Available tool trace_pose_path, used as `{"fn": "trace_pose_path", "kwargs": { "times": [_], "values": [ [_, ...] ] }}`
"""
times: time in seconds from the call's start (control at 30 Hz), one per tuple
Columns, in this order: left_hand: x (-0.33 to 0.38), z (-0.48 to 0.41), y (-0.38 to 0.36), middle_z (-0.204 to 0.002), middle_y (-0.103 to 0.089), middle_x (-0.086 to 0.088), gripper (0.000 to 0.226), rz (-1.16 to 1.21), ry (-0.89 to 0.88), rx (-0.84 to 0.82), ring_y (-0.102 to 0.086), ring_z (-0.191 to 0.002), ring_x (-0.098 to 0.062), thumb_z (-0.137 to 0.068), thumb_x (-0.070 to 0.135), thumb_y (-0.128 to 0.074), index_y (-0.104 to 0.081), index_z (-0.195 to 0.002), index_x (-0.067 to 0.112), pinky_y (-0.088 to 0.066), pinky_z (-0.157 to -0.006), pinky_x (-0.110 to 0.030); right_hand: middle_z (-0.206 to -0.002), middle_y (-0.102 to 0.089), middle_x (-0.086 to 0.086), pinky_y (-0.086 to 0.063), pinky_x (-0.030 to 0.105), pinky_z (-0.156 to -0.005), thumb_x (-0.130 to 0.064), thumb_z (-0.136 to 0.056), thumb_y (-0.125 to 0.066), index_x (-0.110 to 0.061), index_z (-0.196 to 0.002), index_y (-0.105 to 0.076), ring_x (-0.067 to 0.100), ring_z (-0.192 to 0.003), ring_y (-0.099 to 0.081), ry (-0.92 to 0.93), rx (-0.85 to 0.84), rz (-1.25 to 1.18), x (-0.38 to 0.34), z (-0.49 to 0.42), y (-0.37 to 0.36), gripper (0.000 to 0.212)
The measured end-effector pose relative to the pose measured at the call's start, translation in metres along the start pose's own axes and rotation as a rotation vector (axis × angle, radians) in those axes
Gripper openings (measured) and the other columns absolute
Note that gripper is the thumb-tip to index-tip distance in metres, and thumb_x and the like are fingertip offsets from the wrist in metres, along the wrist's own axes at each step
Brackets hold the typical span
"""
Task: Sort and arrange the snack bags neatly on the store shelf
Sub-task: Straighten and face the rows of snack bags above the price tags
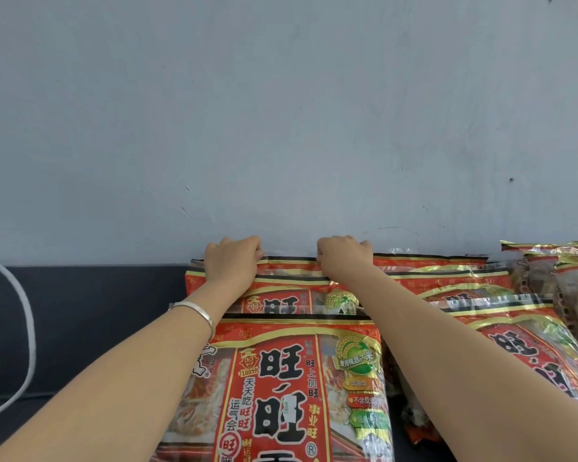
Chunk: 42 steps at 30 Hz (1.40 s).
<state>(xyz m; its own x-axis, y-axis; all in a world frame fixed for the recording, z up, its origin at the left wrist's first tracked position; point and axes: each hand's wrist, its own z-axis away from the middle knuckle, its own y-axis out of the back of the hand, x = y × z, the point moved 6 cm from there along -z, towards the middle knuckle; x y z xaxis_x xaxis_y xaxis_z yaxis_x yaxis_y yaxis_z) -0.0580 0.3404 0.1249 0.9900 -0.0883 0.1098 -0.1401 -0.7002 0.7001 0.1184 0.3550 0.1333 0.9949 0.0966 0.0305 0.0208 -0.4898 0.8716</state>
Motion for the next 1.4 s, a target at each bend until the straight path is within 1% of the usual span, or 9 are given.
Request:
{"fn": "trace_pose_path", "kwargs": {
  "times": [0.1,0.17,0.37,0.53,0.77,1.1,1.27,1.33,1.4],
  "values": [
    [-0.004,0.000,-0.001,-0.093,-0.061,0.001,0.027,-0.040,0.015,0.002,-0.051,-0.090,-0.018,-0.101,0.038,-0.034,-0.057,-0.101,0.025,-0.036,-0.078,-0.032,-0.102,-0.065,0.000,-0.031,0.040,-0.086,-0.025,-0.100,-0.044,-0.023,-0.097,-0.057,0.023,-0.111,-0.050,0.015,0.095,0.147,0.003,-0.004,0.011,0.014],
    [-0.006,-0.001,-0.001,-0.091,-0.060,0.002,0.027,-0.071,0.023,-0.009,-0.050,-0.089,-0.018,-0.101,0.038,-0.032,-0.056,-0.102,0.025,-0.035,-0.078,-0.032,-0.103,-0.065,-0.001,-0.032,0.039,-0.087,-0.029,-0.100,-0.046,-0.024,-0.101,-0.060,0.024,-0.113,-0.050,0.038,0.138,0.188,0.000,-0.007,0.013,0.015],
    [-0.004,0.000,-0.002,-0.083,-0.054,0.006,0.017,-0.123,0.070,-0.049,-0.042,-0.087,-0.016,-0.100,0.030,-0.036,-0.052,-0.097,0.027,-0.030,-0.084,-0.038,-0.112,-0.059,0.003,-0.036,0.039,-0.089,-0.016,-0.096,-0.050,-0.022,-0.115,-0.059,0.029,-0.116,-0.049,0.005,0.135,0.032,-0.002,-0.004,0.006,0.022],
    [0.005,0.005,0.021,-0.104,-0.061,0.003,0.016,-0.071,0.027,0.092,-0.051,-0.106,-0.021,-0.099,0.027,-0.038,-0.053,-0.106,0.025,-0.029,-0.097,-0.044,-0.134,-0.045,0.007,-0.039,0.042,-0.092,-0.020,-0.100,-0.041,-0.021,-0.133,-0.049,0.030,-0.119,-0.048,0.074,0.170,-0.042,0.002,0.015,0.011,0.034],
    [0.027,0.035,0.055,-0.116,-0.060,0.002,0.023,-0.022,-0.080,0.084,-0.050,-0.112,-0.021,-0.100,0.031,-0.037,-0.057,-0.111,0.024,-0.033,-0.095,-0.040,-0.136,-0.046,0.009,-0.044,0.043,-0.094,-0.023,-0.101,-0.039,-0.017,-0.134,-0.050,0.031,-0.122,-0.047,0.147,0.143,-0.154,-0.003,0.059,0.023,0.036],
    [0.013,0.136,0.070,-0.136,-0.048,0.001,0.040,0.013,0.069,0.048,-0.045,-0.125,-0.020,-0.094,0.042,-0.047,-0.047,-0.131,0.027,-0.035,-0.103,-0.044,-0.144,-0.043,0.006,-0.032,0.049,-0.108,-0.042,-0.100,-0.038,-0.024,-0.132,-0.053,0.030,-0.134,-0.038,0.161,0.091,-0.318,-0.020,0.136,0.009,0.040],
    [-0.004,0.180,0.070,-0.146,-0.031,-0.005,0.060,0.102,0.252,-0.023,-0.036,-0.132,-0.026,-0.090,0.046,-0.052,-0.028,-0.143,0.030,-0.034,-0.103,-0.052,-0.160,-0.013,0.008,-0.008,0.052,-0.117,-0.050,-0.097,-0.041,-0.028,-0.147,-0.030,0.032,-0.149,-0.002,0.091,0.117,-0.318,-0.012,0.170,0.001,0.055],
    [-0.013,0.194,0.064,-0.148,-0.025,-0.006,0.068,0.171,0.349,-0.090,-0.035,-0.132,-0.029,-0.088,0.052,-0.051,-0.021,-0.145,0.032,-0.033,-0.103,-0.055,-0.161,-0.003,0.008,-0.010,0.056,-0.116,-0.052,-0.096,-0.042,-0.027,-0.150,-0.021,0.035,-0.148,0.003,0.013,0.064,-0.387,-0.009,0.182,-0.006,0.062],
    [-0.020,0.207,0.056,-0.150,-0.018,-0.006,0.079,0.310,0.446,-0.160,-0.036,-0.132,-0.032,-0.085,0.060,-0.052,-0.013,-0.147,0.032,-0.033,-0.104,-0.057,-0.161,0.002,0.009,-0.023,0.057,-0.111,-0.053,-0.095,-0.043,-0.025,-0.152,-0.012,0.040,-0.146,-0.007,-0.095,-0.027,-0.524,-0.006,0.193,-0.014,0.071]
  ]
}}
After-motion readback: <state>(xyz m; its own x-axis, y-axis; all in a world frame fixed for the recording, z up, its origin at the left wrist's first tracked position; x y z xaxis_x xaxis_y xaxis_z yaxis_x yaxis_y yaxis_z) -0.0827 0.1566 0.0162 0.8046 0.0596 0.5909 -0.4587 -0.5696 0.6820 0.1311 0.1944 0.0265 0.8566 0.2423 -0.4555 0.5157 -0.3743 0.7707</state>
